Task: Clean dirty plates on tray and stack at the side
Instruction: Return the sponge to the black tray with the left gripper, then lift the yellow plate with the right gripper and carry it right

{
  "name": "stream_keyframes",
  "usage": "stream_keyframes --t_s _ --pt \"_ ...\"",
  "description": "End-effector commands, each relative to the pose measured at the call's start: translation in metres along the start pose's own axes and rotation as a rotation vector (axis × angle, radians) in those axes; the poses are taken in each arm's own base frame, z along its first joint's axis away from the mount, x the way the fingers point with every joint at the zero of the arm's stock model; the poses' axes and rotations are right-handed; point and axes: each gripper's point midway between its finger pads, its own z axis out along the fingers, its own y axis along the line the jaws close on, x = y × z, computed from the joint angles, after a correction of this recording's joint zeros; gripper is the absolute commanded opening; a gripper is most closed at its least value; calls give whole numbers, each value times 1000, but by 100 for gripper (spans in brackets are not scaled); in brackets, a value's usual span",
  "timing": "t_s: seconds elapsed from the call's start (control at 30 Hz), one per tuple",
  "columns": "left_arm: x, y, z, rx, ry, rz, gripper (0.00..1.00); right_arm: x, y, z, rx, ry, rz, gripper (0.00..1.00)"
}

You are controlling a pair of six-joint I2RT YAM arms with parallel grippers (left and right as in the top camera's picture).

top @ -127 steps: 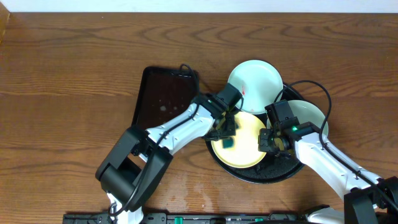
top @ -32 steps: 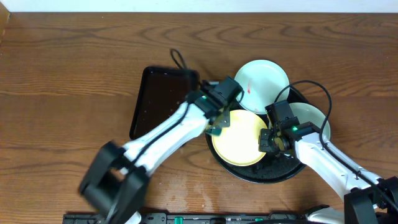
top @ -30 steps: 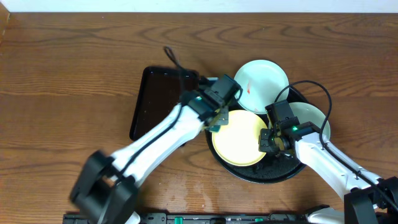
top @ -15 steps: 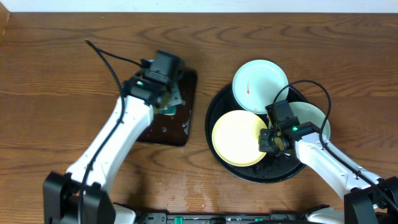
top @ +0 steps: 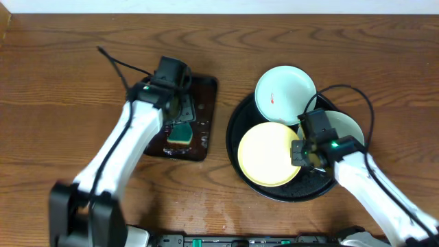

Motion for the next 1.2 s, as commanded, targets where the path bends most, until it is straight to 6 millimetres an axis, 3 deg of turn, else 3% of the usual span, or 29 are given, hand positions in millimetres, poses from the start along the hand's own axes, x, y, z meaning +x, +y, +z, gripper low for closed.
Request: stream_keyframes --t_s 0.0,0.2,0.47,0.67,0.87,1.17 --pt "-16 -5 -45 57 -118 6 75 -33 -9 -33 68 -169 -53 1" --pt "-17 -4 -78 91 -194 3 83 -61 -24 -75 150 -368 -130 1" --pt "-17 -4 -78 92 -197 3 84 -84 -27 -110 269 -536 -241 1" --pt "-17 -4 -78 92 -197 3 84 -81 -3 -130 407 -612 -410 1" --pt "-17 -4 -78 92 -197 2 84 -72 36 -150 441 -712 -543 1" --pt "-17 -4 -78 92 -197 3 84 -62 65 -170 484 -795 -694 1"
